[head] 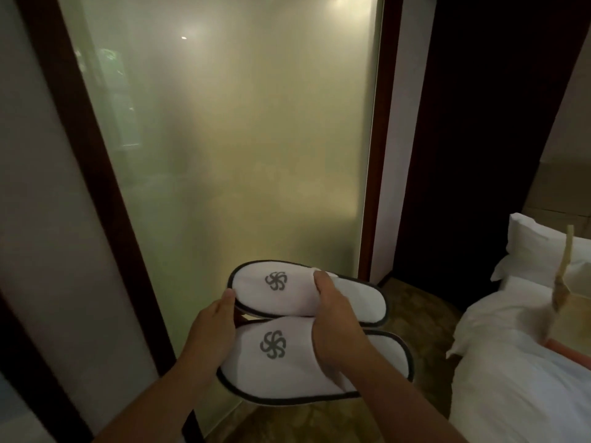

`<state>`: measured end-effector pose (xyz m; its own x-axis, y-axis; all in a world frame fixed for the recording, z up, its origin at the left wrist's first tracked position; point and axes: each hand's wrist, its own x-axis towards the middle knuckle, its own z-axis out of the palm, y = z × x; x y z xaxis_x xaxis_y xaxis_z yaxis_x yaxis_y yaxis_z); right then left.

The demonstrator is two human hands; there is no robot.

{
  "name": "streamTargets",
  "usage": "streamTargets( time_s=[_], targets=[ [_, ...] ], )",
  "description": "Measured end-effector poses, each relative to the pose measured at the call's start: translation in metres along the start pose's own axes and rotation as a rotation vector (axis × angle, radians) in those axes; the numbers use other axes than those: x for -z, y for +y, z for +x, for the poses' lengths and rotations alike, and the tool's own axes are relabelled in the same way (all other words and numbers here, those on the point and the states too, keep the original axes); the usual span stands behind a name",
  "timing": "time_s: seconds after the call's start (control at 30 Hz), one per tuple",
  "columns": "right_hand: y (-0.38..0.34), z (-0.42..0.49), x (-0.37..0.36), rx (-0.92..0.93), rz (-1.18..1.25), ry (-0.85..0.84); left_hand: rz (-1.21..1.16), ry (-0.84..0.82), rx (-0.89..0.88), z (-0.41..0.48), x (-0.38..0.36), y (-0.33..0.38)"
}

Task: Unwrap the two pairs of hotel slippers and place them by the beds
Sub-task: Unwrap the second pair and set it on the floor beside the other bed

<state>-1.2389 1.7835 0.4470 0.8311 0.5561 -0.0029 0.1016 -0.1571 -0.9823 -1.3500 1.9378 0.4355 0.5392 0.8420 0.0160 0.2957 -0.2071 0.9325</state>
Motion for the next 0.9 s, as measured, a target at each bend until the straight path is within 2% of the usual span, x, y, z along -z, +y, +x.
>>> streamTargets(
  time_s=[0.07,0.1,0.2,0.37,0.53,0.7,0.8,0.9],
  targets=[
    [0.007,0.036,0.002,0.306,-0.457,0.023,0.015,0.028,-0.013,0.034,-0.01,0.0],
    [0.005,0.053,0.002,0.378,-0.542,0.052,0.017,0.043,-0.022,0.051,-0.015,0.001],
    [-0.005,0.096,0.001,0.351,-0.691,0.084,0.014,0.071,-0.055,0.098,-0.031,0.004],
    [-0.004,0.158,0.017,0.054,-0.623,0.014,0.04,0.016,-0.122,0.16,-0.08,0.005],
    [0.009,0.217,0.045,-0.113,-0.604,0.127,0.037,-0.107,-0.209,0.227,-0.147,0.007],
    [0.023,0.26,0.068,-0.25,-0.513,0.276,-0.005,-0.301,-0.292,0.291,-0.212,0.014],
    [0.028,0.282,0.083,-0.285,-0.413,0.32,-0.058,-0.407,-0.275,0.32,-0.248,0.02],
    [0.029,0.296,0.098,-0.403,-0.134,0.31,-0.09,-0.489,-0.244,0.339,-0.282,0.023]
  ],
)
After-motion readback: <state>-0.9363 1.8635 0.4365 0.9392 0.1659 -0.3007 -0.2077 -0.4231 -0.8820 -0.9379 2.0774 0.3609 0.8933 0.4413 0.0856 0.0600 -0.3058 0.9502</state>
